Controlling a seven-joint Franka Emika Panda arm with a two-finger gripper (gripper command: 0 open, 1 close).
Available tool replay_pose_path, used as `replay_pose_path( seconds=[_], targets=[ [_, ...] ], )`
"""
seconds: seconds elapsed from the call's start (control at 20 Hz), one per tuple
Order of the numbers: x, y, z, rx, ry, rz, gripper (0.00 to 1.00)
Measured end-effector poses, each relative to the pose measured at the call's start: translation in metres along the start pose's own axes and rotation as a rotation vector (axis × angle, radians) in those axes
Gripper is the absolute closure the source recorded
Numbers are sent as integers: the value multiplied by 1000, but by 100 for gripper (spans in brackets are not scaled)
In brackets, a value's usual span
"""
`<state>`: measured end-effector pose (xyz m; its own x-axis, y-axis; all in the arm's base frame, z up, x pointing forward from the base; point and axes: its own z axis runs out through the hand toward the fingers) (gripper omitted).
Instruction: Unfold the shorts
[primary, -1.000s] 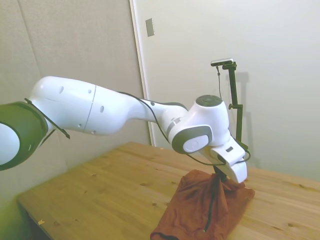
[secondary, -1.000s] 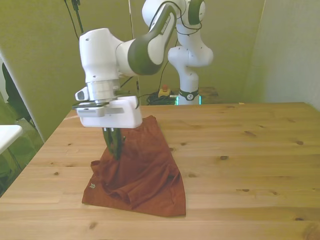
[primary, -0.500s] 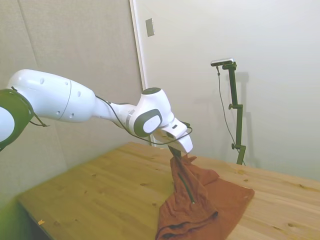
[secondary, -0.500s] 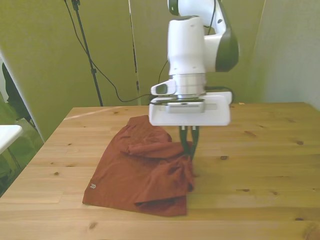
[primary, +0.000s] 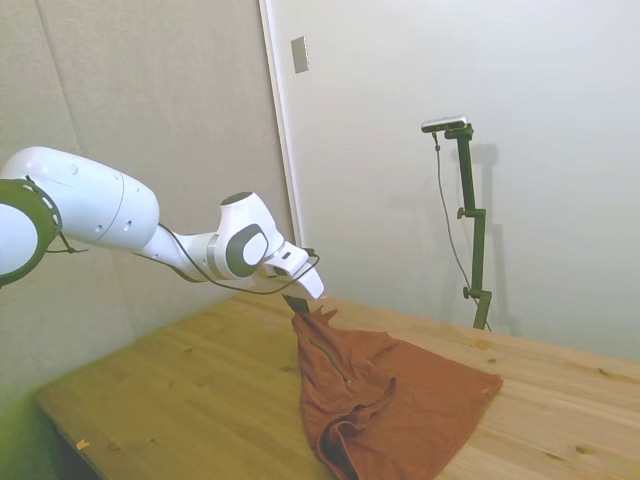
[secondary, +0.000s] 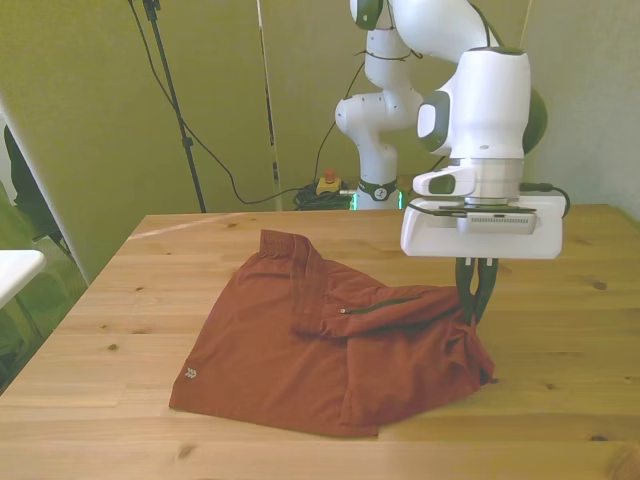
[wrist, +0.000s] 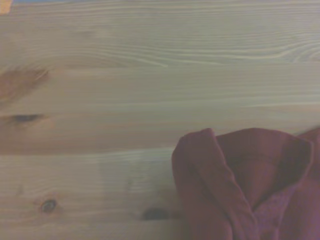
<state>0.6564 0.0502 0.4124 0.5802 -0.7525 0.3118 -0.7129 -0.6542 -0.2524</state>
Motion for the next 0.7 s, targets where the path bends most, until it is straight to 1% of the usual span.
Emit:
replay_pose_path(
  seconds=[0.15, 0.2, 0.45, 0.7],
  targets=[
    [-11, -5, 5, -11, 2, -28, 100],
    [-14, -6, 8, -14, 0, -33, 0],
    [-13, -11, 13, -26, -4, -37, 0],
    [-13, -24, 2, -40, -17, -46, 0]
  ],
)
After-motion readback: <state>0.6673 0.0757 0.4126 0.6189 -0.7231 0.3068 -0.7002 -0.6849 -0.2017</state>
